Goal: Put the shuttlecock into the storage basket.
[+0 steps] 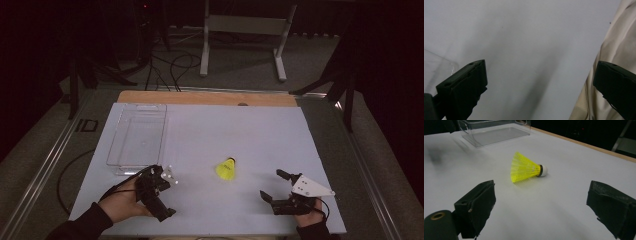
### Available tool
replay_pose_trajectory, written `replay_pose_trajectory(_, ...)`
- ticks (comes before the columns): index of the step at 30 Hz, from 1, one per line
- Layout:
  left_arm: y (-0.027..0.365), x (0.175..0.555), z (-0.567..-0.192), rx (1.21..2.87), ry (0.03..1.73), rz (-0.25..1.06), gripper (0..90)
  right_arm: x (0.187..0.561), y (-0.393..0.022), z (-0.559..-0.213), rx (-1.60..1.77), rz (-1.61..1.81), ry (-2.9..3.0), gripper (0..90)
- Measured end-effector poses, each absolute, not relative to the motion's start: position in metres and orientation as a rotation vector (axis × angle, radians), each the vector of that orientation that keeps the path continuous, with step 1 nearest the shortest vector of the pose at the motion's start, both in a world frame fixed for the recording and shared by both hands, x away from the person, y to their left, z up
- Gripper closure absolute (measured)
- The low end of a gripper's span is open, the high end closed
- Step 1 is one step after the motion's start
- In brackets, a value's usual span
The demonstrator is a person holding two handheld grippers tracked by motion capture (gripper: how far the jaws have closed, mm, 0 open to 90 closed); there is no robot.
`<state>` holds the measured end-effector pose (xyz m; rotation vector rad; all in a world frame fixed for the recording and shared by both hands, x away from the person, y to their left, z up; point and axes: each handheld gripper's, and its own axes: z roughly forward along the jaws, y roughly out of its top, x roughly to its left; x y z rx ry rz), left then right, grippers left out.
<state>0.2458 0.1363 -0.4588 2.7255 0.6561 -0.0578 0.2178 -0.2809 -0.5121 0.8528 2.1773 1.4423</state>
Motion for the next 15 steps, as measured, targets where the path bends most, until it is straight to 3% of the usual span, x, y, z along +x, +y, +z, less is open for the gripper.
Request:
replay_pose_trajectory(7,0.119,0.256,-0.458,2.72,0.787,-0.076,0.0,0.218,-0.281,-0.512,0.856,1.441,2.179,8.3)
replay_pose_trajectory(15,0.097,0.262,-0.457,2.748,0.724,-0.126,0.0,0.218,-0.281,-0.513,0.857,1.442,2.18,8.3)
